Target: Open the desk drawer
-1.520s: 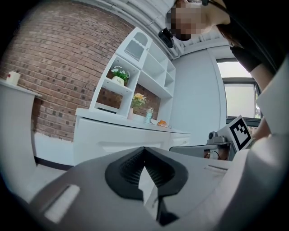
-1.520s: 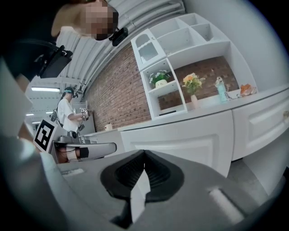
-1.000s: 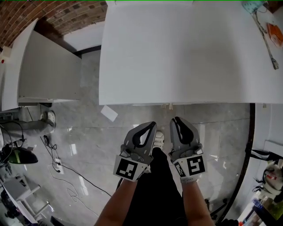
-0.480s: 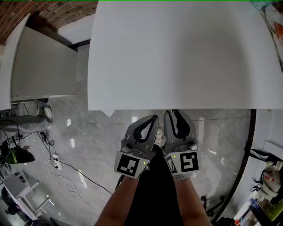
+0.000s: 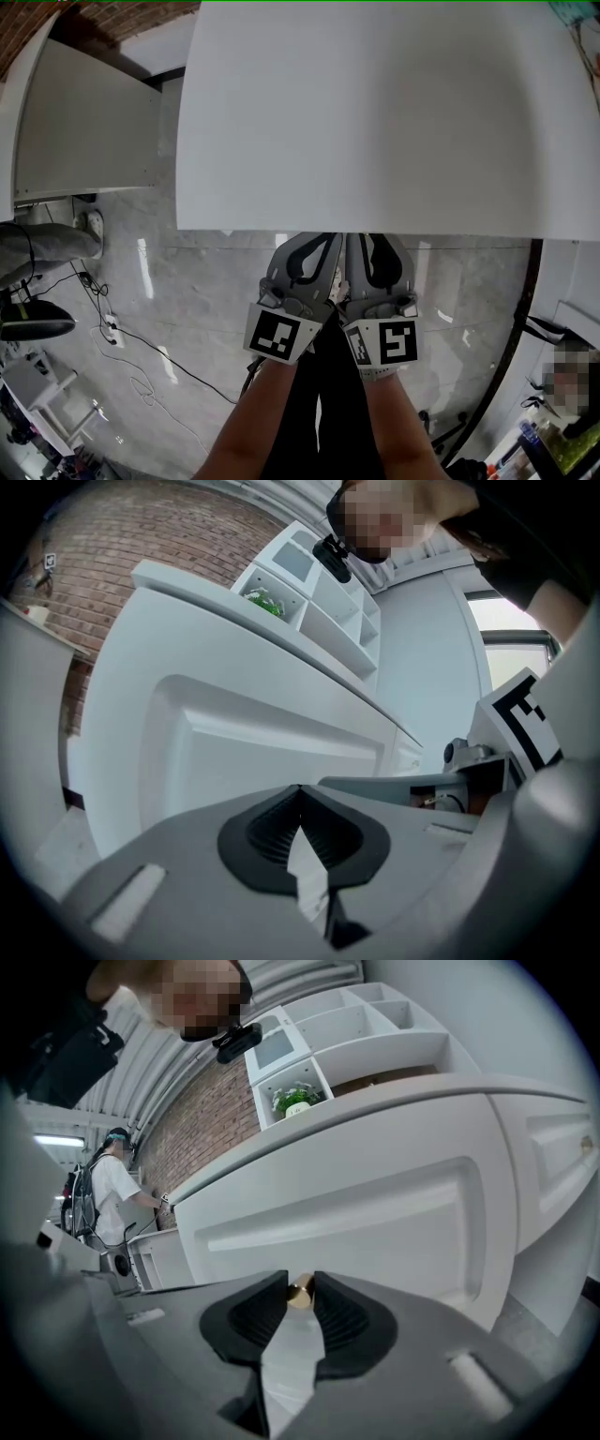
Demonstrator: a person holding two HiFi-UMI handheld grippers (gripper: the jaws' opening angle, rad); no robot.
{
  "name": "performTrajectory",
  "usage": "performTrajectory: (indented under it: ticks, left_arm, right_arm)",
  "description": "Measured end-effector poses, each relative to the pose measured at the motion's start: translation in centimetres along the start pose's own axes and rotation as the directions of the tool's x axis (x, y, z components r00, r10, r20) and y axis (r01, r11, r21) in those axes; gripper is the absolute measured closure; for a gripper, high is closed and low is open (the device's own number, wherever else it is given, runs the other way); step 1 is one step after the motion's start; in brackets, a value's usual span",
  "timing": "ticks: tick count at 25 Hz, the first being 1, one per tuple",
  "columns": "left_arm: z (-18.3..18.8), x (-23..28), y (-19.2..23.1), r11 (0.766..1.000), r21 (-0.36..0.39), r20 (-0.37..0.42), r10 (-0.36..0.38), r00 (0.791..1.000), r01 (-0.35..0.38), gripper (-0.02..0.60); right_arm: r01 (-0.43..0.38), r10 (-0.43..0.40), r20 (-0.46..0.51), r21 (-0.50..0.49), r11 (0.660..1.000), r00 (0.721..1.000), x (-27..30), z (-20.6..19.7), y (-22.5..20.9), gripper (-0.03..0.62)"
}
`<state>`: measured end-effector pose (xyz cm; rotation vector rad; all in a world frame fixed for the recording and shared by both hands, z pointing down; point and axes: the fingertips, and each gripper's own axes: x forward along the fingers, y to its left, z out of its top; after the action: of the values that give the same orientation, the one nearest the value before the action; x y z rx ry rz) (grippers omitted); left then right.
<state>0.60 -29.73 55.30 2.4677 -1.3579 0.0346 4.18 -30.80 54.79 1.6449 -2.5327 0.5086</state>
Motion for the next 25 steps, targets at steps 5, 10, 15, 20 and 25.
performTrajectory:
  ticks: [5, 10, 15, 20, 25]
  left_arm:
    - [-0.2, 0.5, -0.6, 1.0, 0.003, 0.001, 0.0, 1.0, 0.0, 0.581]
    - [-0.4, 0.5, -0.2, 1.0, 0.01, 0.018, 0.002, 1.0, -0.002, 0.586]
    - [-0.4, 0.1, -0.5, 1.0, 0.012, 0.022, -0.006, 1.0, 0.006, 0.592]
    - [-0.9, -0.2, -0.8, 0.999, 0.027, 0.001, -0.025, 1.0, 0.025, 0.592]
    - [-1.1, -0.6, -1.3, 0.997, 0.058, -0.014, -0.043, 0.999, 0.043, 0.592]
  right_arm:
    - [-0.014, 0.012, -0.017, -0.112, 0.994, 1.0, -0.1, 0.1, 0.1, 0.514]
    - [-0.028, 0.027, -0.014, -0.093, 0.995, 1.0, 0.1, 0.1, 0.3, 0.516]
    - [-0.028, 0.027, -0.017, -0.064, 0.998, 1.0, 0.0, -0.1, 0.4, 0.517]
    - [-0.039, 0.037, -0.022, -0.06, 0.997, 0.999, -0.7, -0.4, 0.7, 0.517]
    - [-0.046, 0.044, -0.027, -0.053, 0.998, 0.999, -1.5, -0.6, 0.8, 0.517]
